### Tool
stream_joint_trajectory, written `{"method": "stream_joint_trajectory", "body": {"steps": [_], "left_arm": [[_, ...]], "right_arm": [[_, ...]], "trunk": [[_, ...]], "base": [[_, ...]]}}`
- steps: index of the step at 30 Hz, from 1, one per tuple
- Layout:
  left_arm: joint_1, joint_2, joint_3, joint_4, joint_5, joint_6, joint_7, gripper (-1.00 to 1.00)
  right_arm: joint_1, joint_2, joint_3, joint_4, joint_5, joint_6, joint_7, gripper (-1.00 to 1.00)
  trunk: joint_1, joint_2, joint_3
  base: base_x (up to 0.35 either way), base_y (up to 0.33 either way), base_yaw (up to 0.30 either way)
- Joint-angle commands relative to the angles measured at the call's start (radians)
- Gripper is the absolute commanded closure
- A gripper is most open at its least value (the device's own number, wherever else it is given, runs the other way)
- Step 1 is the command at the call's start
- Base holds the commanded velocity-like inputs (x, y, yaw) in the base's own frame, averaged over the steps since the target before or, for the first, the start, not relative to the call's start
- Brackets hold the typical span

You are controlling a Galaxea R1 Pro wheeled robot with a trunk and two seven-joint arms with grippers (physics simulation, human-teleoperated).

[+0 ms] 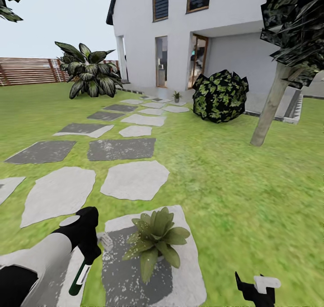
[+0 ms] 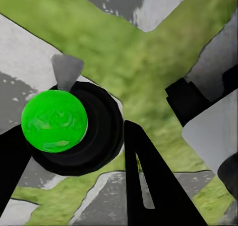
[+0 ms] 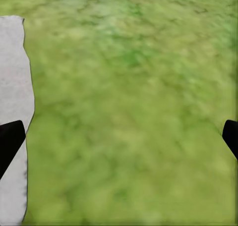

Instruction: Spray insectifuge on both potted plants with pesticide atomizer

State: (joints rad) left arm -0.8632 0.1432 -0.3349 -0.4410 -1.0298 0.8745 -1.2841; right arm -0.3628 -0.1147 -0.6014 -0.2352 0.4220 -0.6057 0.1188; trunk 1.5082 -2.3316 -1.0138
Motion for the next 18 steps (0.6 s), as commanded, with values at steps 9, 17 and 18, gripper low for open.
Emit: {"method": "stream_joint_trajectory", "body": {"steps": [9, 17, 18], "left_arm": [[-0.007, -0.013, -0.046, -0.051, -0.014, 0.010, -0.055, 1.00], [-0.063, -0.024, -0.085, -0.064, -0.201, 0.017, -0.251, 1.00], [-0.063, -0.026, -0.085, -0.065, -0.204, 0.018, -0.252, 1.00]], "right_arm": [[-0.001, 0.000, -0.009, 0.001, -0.003, -0.003, 0.010, -1.00], [-0.001, 0.000, -0.009, 0.001, -0.002, -0.003, 0.010, -1.00], [-0.001, 0.000, -0.009, 0.001, -0.003, -0.003, 0.010, -1.00]], "trunk": [[0.000, 0.000, -0.001], [0.000, 0.000, -0.001], [0.000, 0.000, -0.001]], "base": [[-0.005, -0.003, 0.028], [0.000, 0.000, 0.264], [0.000, 0.000, 0.276]]}}
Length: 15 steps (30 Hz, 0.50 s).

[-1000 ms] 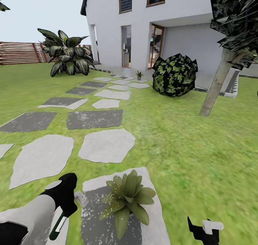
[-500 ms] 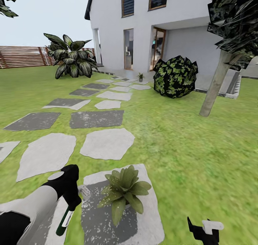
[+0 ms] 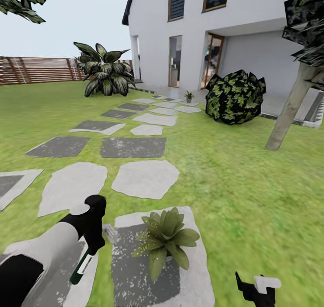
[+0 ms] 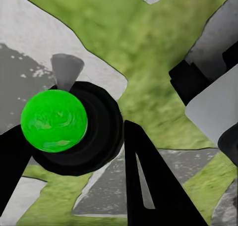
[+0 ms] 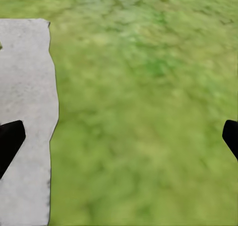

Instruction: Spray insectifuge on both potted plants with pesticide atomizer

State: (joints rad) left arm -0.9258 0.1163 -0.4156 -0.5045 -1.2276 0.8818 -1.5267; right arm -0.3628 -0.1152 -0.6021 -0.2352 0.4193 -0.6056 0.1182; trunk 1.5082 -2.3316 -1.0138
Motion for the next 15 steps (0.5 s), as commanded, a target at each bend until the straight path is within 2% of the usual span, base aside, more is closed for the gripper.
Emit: {"method": "stream_joint_trajectory", "body": {"steps": [1, 5, 11, 15], "left_arm": [[0.000, -0.005, -0.005, -0.003, -0.010, 0.012, -0.011, 1.00], [0.001, -0.018, -0.005, -0.004, -0.013, 0.013, -0.011, 1.00], [0.000, -0.020, -0.005, -0.003, -0.013, 0.014, -0.011, 1.00], [0.000, -0.020, -0.005, -0.003, -0.013, 0.014, -0.010, 1.00]], "right_arm": [[-0.001, 0.000, -0.008, 0.001, 0.000, -0.003, 0.010, -1.00], [-0.001, 0.000, -0.008, 0.001, 0.000, -0.003, 0.011, -1.00], [-0.001, 0.000, -0.008, 0.001, 0.001, -0.003, 0.011, -1.00], [-0.001, 0.000, -0.008, 0.001, 0.001, -0.003, 0.011, -1.00]], "trunk": [[0.000, 0.000, -0.001], [0.000, 0.000, -0.001], [0.000, 0.000, -0.001], [0.000, 0.000, -0.001]], "base": [[0.000, 0.000, 0.276], [0.015, -0.068, 0.149], [0.011, -0.253, 0.010], [-0.112, -0.260, 0.004]]}}
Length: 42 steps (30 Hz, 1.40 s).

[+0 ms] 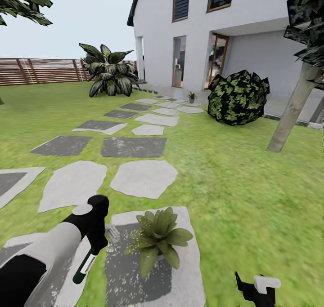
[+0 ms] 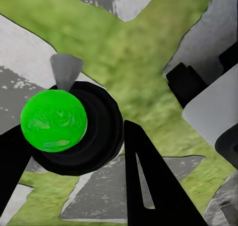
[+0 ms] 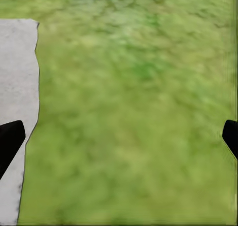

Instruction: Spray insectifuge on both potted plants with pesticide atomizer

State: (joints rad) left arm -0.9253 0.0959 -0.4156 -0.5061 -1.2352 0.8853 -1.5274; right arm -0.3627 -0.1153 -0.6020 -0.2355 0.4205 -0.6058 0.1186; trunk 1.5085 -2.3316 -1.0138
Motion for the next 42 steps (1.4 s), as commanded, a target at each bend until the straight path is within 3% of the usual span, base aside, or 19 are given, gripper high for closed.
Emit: {"method": "stream_joint_trajectory", "body": {"steps": [1, 9, 17, 30, 42], "left_arm": [[-0.001, 0.001, -0.005, -0.002, -0.006, 0.011, -0.010, 1.00], [-0.004, 0.001, -0.005, -0.002, -0.006, 0.011, -0.010, 1.00], [-0.005, 0.001, -0.005, -0.003, -0.006, 0.011, -0.010, 1.00], [-0.004, 0.001, -0.005, -0.003, -0.006, 0.011, -0.010, 1.00], [-0.004, 0.000, -0.005, -0.003, -0.009, 0.011, -0.010, 1.00]], "right_arm": [[-0.001, 0.000, -0.009, 0.001, 0.000, -0.003, 0.010, -1.00], [-0.001, 0.000, -0.009, 0.001, 0.000, -0.003, 0.010, -1.00], [-0.001, 0.000, -0.009, 0.001, 0.000, -0.003, 0.010, -1.00], [-0.001, 0.000, -0.009, 0.001, 0.000, -0.003, 0.010, -1.00], [-0.001, 0.000, -0.009, 0.001, 0.000, -0.003, 0.010, -1.00]], "trunk": [[0.000, 0.000, -0.001], [0.000, 0.000, -0.001], [0.000, 0.000, -0.001], [0.000, 0.000, -0.001], [0.000, 0.000, -0.001]], "base": [[-0.170, -0.247, 0.039], [-0.127, -0.246, 0.217], [0.171, -0.233, 0.270], [0.087, -0.241, 0.022], [0.000, -0.020, 0.159]]}}
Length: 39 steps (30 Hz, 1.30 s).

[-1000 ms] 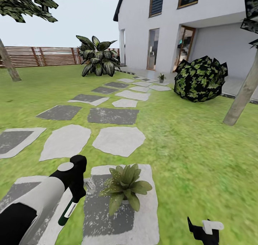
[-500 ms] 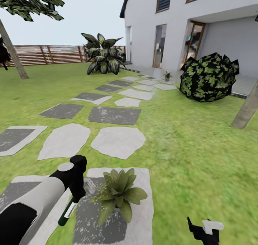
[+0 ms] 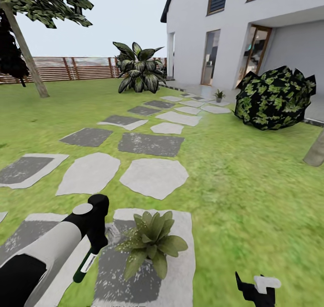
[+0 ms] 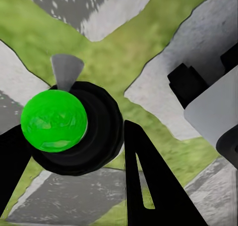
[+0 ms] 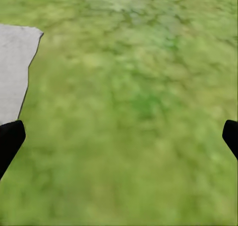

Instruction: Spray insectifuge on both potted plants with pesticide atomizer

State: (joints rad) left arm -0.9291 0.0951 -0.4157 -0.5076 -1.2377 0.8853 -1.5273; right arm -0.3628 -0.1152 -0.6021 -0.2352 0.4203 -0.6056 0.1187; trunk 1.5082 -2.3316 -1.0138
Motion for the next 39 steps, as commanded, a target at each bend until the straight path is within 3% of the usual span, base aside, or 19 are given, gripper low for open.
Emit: {"method": "stream_joint_trajectory", "body": {"steps": [1, 8, 21, 39], "left_arm": [[0.000, 0.000, -0.005, -0.002, -0.006, 0.011, -0.010, 1.00], [0.000, 0.001, -0.005, 0.000, -0.006, 0.011, -0.010, 1.00], [0.000, 0.001, -0.005, 0.000, -0.007, 0.010, -0.010, 1.00], [0.000, 0.002, -0.006, 0.000, -0.009, 0.011, -0.009, 1.00]], "right_arm": [[-0.001, 0.000, -0.008, 0.001, 0.000, -0.003, 0.010, -1.00], [-0.001, 0.000, -0.008, 0.001, 0.000, -0.003, 0.010, -1.00], [-0.001, 0.000, -0.008, 0.002, 0.000, -0.003, 0.010, -1.00], [-0.001, 0.000, -0.008, 0.002, 0.000, -0.003, 0.010, -1.00]], "trunk": [[0.000, 0.000, -0.001], [0.000, 0.000, -0.001], [0.000, 0.000, -0.001], [0.000, 0.000, -0.001]], "base": [[0.000, 0.000, 0.277], [0.000, -0.057, 0.273], [0.000, -0.264, 0.041], [0.013, -0.214, 0.204]]}}
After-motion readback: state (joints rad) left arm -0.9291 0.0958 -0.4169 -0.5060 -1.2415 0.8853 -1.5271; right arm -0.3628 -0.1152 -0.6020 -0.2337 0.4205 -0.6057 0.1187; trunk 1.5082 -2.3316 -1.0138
